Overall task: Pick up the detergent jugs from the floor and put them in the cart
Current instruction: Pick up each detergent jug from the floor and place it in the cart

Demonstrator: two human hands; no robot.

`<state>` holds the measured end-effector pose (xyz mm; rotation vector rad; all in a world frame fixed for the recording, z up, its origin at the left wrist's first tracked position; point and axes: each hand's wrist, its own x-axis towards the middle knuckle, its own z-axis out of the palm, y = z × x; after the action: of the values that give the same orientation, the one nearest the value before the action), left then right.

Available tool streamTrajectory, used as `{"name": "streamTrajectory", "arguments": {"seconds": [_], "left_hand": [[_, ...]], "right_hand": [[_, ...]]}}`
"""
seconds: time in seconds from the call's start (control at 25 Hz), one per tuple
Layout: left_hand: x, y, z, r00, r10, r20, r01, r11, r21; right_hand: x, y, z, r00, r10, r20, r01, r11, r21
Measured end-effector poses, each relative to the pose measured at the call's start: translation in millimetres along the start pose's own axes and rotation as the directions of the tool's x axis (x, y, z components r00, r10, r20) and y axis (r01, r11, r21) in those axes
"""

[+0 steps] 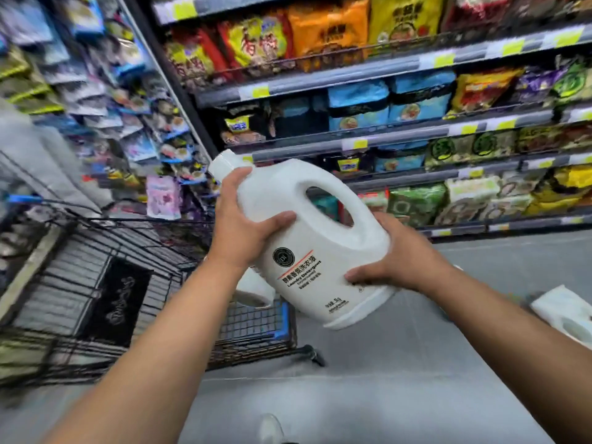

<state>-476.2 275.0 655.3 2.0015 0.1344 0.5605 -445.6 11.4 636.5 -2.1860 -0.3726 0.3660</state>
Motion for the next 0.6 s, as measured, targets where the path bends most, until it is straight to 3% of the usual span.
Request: {"name": "streamTrajectory", "arguments": {"seconds": [0.2,0.36,0.6], "left_hand": [[-16,-64,-116,0.973,-0.21,-0.093,0.215,0.976,0.046],[-18,-127,-196,0.952,-0.288,-0.107,0.294,0.955,0.044],[-6,-212,-248,0.934,-0.354,-0.054,0.355,0.935,0.011]], "right_hand": [[28,-65,108,0.99,-0.005,0.144,0.0,0.999,0.037],[54,-102,201,0.977,0.004,0.214,-0.016,0.999,0.052],[85,-115,294,0.971,0.087,0.224,-0.102,0.993,0.052]]}}
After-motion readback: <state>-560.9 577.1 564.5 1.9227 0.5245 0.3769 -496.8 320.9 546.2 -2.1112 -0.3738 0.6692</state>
